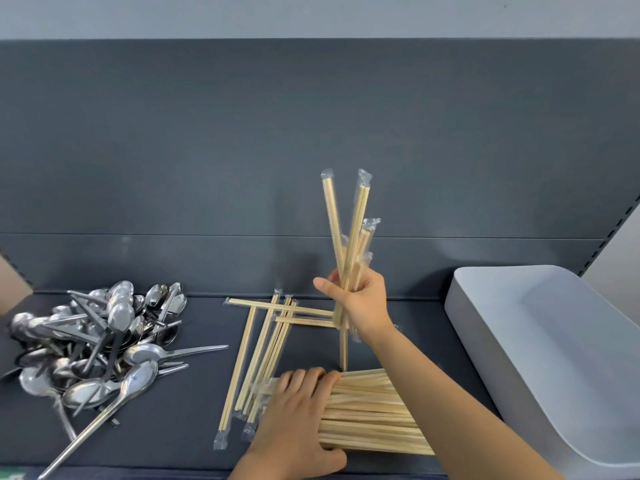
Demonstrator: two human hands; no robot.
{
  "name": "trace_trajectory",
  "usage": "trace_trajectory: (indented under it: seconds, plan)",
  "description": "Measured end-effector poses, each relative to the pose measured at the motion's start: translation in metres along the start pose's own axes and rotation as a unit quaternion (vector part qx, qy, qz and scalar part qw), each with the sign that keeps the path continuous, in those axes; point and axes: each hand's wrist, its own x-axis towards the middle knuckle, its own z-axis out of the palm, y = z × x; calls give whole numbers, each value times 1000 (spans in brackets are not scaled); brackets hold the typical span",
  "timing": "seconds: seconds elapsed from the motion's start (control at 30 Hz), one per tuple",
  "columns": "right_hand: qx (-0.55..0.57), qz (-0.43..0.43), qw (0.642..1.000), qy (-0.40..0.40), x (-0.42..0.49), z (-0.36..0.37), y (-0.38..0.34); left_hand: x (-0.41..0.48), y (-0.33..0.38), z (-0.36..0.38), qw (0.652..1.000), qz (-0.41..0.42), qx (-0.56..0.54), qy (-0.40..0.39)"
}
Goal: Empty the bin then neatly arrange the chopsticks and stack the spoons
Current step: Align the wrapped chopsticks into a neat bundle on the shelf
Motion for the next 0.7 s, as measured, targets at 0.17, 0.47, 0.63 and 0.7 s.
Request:
trace_trajectory:
  seconds: [0.17,0.47,0.63,0.7]
  plan:
    - [-6,29,999,17,-5,-4,9,0,-1,2,1000,2,0,9]
    - [-38,53,996,-60,-2,-13,13,-1,-1,1,1000,5,6,13]
    - [43,62,994,-85,10,-15,0,-2,0,2,1000,5,6,19]
    - [-17,17,998,-52,15,-18,-5,-2,0,3,1000,5,6,20]
